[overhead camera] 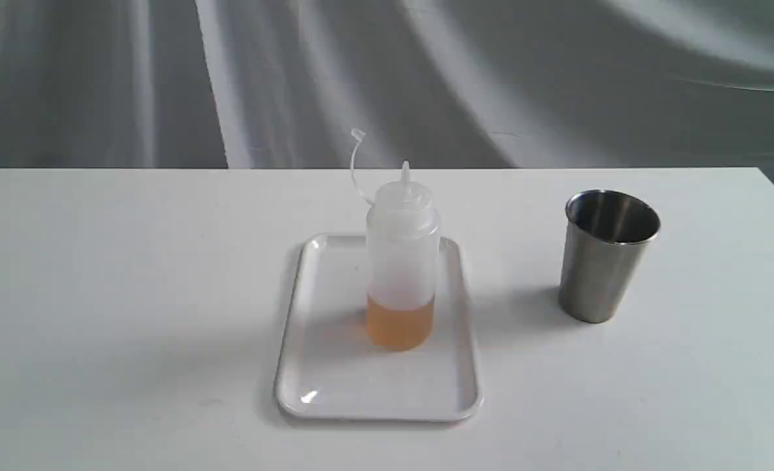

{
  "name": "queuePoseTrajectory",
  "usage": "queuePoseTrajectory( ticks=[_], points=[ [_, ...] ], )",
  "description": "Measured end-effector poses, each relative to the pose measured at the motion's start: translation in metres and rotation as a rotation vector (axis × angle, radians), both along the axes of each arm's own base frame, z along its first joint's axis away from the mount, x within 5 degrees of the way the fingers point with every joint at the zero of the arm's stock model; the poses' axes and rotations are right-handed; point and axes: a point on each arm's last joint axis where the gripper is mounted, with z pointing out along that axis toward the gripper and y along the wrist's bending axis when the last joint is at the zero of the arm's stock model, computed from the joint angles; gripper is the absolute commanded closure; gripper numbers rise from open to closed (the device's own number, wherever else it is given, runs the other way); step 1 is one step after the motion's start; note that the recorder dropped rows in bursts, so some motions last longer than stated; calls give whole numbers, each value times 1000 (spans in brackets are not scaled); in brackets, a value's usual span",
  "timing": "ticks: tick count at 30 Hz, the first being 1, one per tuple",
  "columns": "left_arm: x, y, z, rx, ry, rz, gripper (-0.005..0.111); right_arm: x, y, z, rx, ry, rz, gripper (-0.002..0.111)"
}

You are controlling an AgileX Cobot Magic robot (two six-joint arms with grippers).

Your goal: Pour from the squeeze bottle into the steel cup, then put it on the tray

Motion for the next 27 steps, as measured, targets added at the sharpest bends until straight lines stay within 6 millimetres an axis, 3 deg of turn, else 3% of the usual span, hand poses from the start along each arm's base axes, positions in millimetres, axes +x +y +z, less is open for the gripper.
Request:
queuePoseTrajectory(
  ticks=[9,14,21,27],
  points=[
    [0,0,0,0,0,0,107,-21,-13,-71,142,-16,-137,108],
    [0,0,0,0,0,0,107,-32,-17,-97,153,-59,-194,108],
    [0,0,0,0,0,0,107,-40,-17,-105,125,-162,-211,108],
    [0,0,0,0,0,0,107,-42,-18,-111,103,-114,-230,108]
  ],
)
